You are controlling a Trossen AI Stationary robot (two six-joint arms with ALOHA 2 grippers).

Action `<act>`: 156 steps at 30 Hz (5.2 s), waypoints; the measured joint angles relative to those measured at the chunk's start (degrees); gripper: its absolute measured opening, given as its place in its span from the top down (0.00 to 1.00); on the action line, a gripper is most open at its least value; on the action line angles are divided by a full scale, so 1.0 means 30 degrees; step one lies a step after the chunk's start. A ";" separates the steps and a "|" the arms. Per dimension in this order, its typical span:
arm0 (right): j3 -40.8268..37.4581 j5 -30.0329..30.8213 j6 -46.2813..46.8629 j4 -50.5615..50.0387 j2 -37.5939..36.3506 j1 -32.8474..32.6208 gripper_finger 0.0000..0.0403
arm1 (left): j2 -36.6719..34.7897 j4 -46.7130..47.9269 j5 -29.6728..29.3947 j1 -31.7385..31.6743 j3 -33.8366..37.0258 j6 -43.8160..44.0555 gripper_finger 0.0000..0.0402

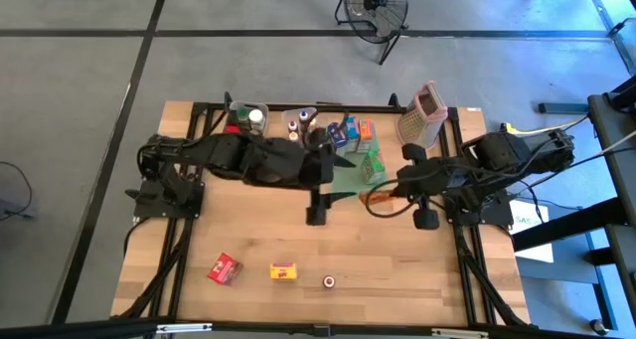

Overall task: Pick & Place Kitchen Items
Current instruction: Put the orange spice bag into the gray bin

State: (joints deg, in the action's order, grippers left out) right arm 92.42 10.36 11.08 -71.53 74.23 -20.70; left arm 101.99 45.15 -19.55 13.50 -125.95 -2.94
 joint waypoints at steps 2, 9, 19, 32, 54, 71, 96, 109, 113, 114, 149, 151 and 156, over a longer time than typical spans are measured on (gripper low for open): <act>0.0011 0.0033 -0.0124 0.0048 0.0139 0.0288 1.00 | 0.0251 -0.0736 0.1018 -0.0462 0.0000 0.0940 0.35; 0.0015 0.0041 -0.0642 0.0414 0.0637 0.0911 1.00 | 0.1573 -0.0298 0.2555 -0.0936 0.0037 0.1747 0.35; 0.0015 0.0034 -0.2134 0.2077 0.0621 0.0972 1.00 | 0.2583 -0.0546 0.2398 -0.1140 0.0015 0.2247 0.35; 0.0015 0.0048 -0.2501 0.2572 0.0613 0.1015 1.00 | 0.2915 -0.0714 0.2761 -0.2160 0.0044 0.3080 0.35; 0.0015 0.0682 -0.3069 0.2951 0.0613 0.1023 1.00 | 0.3564 -0.0692 0.3402 -0.2237 0.0036 0.2929 0.62; 0.0015 0.1119 -0.2838 0.2904 0.0613 0.1052 0.99 | 0.3564 -0.0516 0.3906 -0.2304 0.0036 0.2497 0.99; 0.0015 0.3352 0.0941 -0.1197 0.0606 0.1168 0.53 | 0.3458 0.2709 0.3039 -0.1842 0.0033 0.3600 1.00; 0.0006 0.3545 0.3735 -0.3658 0.0283 0.0193 0.51 | -0.1364 0.9165 -0.5532 0.0057 0.0170 0.7988 1.00; 0.0007 0.3545 0.3738 -0.3575 0.0154 -0.0232 0.51 | -0.3421 0.9462 -1.0510 0.1238 0.1687 1.0143 1.00; 0.0007 0.3548 0.3735 -0.3553 0.0120 -0.0313 0.51 | -0.3913 0.9623 -1.1670 0.1453 0.2408 1.0868 1.00; 0.0007 0.5908 -0.3426 0.2691 -0.0086 0.3319 0.51 | -1.8047 0.8101 -2.3518 0.2107 3.3160 3.5297 1.00; -0.0022 0.5410 -0.3916 0.3284 -0.0042 0.3848 0.51 | -1.8020 0.7209 -2.3511 0.1465 3.3628 3.5114 1.00; -0.0066 0.3779 -0.4522 0.3650 0.0037 0.5015 0.51 | -1.7547 0.5076 -2.3514 0.0048 3.4082 3.3552 1.00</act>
State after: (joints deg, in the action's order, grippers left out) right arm 92.23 21.70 -2.49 -60.58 74.34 -5.65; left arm 49.35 60.37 -90.09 13.65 -23.70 97.72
